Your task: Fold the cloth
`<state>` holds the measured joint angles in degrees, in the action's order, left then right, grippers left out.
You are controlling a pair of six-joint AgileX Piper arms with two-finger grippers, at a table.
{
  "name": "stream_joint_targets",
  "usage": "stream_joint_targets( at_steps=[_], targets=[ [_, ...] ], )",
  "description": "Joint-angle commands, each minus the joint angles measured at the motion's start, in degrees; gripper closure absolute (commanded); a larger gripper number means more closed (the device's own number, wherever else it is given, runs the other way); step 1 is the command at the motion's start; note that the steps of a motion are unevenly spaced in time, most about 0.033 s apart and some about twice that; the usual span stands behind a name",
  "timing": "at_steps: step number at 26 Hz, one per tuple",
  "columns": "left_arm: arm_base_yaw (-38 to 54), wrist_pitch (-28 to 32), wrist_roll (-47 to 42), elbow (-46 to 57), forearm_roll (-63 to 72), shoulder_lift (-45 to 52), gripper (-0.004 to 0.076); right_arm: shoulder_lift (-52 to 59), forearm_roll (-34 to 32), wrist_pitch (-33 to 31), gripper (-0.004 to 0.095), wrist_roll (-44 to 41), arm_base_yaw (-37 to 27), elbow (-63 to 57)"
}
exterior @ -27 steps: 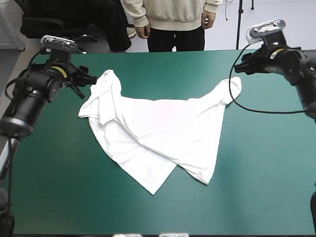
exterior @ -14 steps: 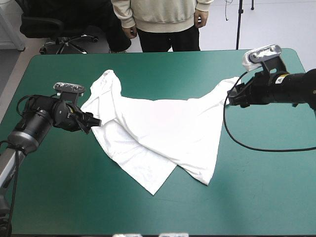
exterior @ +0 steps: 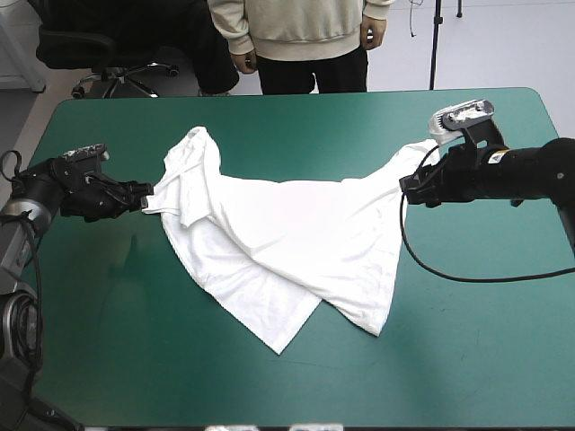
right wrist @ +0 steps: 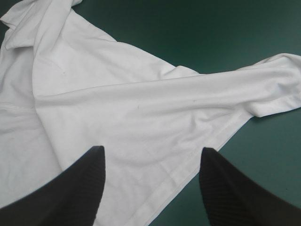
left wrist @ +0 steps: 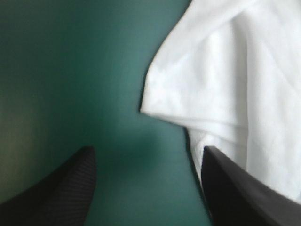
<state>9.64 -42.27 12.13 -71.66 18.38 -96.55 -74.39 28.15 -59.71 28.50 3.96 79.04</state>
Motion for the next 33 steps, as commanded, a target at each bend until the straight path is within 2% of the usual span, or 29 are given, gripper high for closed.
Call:
stream_joint_targets(
  at_steps=[1,7,11,13,15,18,25,29,33],
  targets=[
    [0.08,3.66,1.25,-5.81,1.82,-1.42,0.0258,1.53,2.05,3.08,0.0355,0.73,-0.31,1.43],
    [-1.65,1.2,4.63,-10.89,3.23,-10.69,0.0259,1.53,1.41,4.57,0.0355,0.73,-0.31,1.43],
    [-5.27,1.45,6.95,-10.98,0.05,-12.95,0.0323,1.53,1.41,4.98,0.0355,0.73,-0.31,1.43],
    [-6.61,1.45,6.18,-10.98,-5.02,-13.36,0.0395,1.53,1.41,4.98,0.0355,0.73,-0.31,1.43],
    [-7.24,1.34,3.17,-10.98,-9.57,-13.58,0.0508,1.53,0.93,4.63,0.0355,0.73,-0.31,1.43],
    [-7.36,1.22,1.28,-10.98,-12.06,-13.63,0.074,1.53,0.24,2.77,0.0355,0.73,-0.31,1.43],
    [-7.36,0.69,1.35,-10.98,-11.84,-13.63,0.0741,1.56,-1.19,-4.08,0.0391,-0.1,1.59,-1.51],
    [-7.36,0.69,1.35,-10.98,-11.84,-13.63,0.0741,1.56,-4.64,-3.81,0.0392,-2.12,10.67,-6.57],
    [-7.36,0.22,1.35,-10.98,-11.7,-13.63,0.0741,1.44,-14.9,-1.01,0.0392,-7.6,24.23,-12.26]
  ],
)
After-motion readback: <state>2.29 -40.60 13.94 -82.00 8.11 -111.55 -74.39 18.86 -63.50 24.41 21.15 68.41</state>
